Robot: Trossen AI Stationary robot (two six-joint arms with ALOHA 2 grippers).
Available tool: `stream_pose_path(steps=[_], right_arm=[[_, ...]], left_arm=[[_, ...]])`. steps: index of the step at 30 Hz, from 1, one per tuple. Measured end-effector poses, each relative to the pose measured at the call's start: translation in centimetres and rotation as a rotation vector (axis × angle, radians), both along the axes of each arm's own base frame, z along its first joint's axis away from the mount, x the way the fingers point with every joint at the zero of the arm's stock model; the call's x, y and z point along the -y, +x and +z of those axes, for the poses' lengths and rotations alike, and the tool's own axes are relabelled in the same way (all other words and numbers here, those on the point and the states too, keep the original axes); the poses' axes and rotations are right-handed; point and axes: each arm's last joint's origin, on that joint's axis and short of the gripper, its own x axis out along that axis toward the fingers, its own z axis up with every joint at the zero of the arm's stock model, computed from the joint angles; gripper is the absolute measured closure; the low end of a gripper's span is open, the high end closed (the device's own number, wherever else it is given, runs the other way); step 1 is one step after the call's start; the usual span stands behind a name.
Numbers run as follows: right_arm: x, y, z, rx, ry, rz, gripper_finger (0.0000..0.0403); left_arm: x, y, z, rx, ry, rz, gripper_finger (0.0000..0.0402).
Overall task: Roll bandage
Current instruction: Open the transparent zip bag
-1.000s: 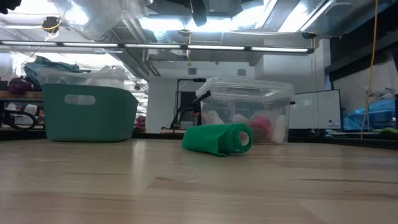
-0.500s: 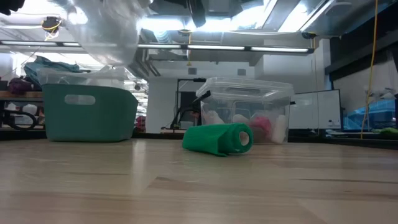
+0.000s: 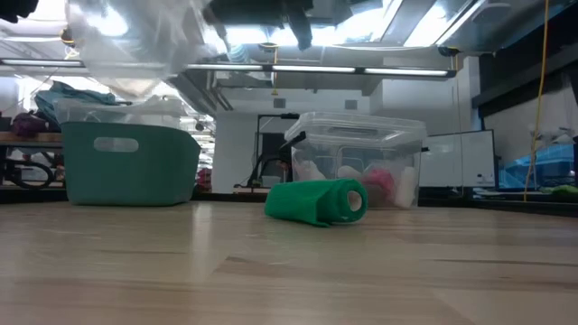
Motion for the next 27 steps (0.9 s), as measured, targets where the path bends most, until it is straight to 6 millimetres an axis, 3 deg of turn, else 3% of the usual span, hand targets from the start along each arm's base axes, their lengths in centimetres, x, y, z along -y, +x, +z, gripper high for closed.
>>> stream_pose_path(steps=[8, 11, 19, 27], right_arm=[[0.5, -0.6, -0.5, -0.083, -0.070, -0.099, 0.0402], [0.9, -1.5, 0.3, -0.124, -0.123, -0.172, 0.0402], [2.1, -4.7, 3.3, -0.209, -0.222, -0.274, 0.0403], [2.7, -6.8, 4.0, -0.324, -0.259, -0.261, 0.0403]], left_arm=[[0.6, -0.5, 0.3, 0.023, -0.069, -0.058, 0.0260], [1.0, -0.6, 0.3, 0.020, -0.085, -0.083, 0.0243], [1.1, -0.3, -0.8, -0.090, -0.073, -0.089, 0.0235], [-0.3, 1.5, -3.0, -0.261, -0.220, -0.018, 0.0235]])
